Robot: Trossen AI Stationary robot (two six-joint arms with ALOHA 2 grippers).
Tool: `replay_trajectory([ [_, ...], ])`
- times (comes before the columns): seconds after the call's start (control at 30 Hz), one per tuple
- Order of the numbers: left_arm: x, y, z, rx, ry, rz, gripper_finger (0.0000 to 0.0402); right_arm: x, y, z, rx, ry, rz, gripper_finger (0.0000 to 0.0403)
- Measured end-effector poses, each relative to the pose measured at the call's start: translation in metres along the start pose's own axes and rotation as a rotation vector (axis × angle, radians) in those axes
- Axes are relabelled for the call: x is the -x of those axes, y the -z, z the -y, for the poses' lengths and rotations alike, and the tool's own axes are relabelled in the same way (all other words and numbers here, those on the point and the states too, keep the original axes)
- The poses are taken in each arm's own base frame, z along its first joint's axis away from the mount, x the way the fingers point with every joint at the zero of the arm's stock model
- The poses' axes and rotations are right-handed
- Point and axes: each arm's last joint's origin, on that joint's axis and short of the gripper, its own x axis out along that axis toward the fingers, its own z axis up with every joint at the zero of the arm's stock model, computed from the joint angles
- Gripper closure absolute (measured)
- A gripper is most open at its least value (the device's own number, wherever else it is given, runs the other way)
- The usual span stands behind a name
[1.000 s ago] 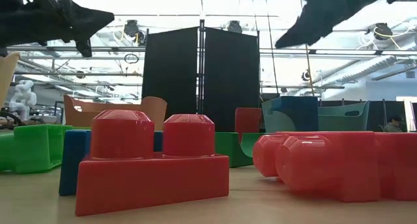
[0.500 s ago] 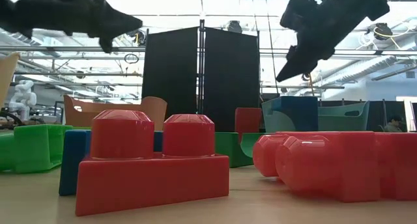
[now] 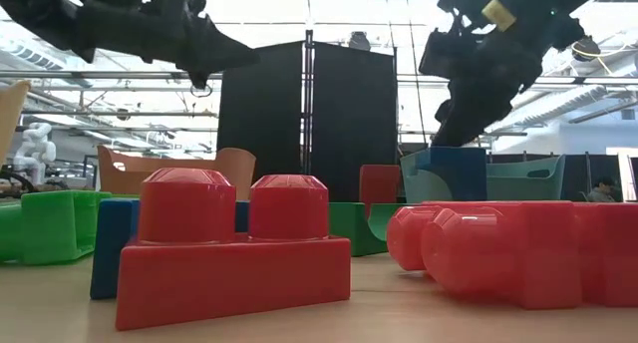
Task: Sort blocks by size
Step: Put the green arch block into the blue bin
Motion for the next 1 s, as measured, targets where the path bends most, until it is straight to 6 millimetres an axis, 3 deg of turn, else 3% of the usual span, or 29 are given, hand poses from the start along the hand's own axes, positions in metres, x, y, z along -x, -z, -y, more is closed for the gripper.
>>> replay_trajectory([
  [0.2,-0.010,0.009,0.001,0.001,-0.001,-0.015,0.0400,-0.016,0.008,-0.005,-0.064,0.003,-0.060,0.0279],
  [0.33,-0.014,0.016,0.003,-0.004,0.000,-0.051,0.0377,-0.023,0.011,-0.005,-0.076,0.016,-0.085,0.0279],
  [0.63,-0.021,0.028,0.002,-0.072,-0.076,-0.101,0.0315,-0.024,0.006,0.002,0.091,-0.049,-0.069,0.0279],
  [0.9,-0.029,0.037,0.001,-0.121,-0.077,-0.111,0.0308,-0.024,0.002,0.001,-0.022,-0.062,-0.035,0.0279],
  [1.0,-0.029,0.036,0.002,-0.118,-0.056,-0.095,0.0308,-0.024,0.006,-0.005,0.039,-0.073,-0.055,0.0279],
])
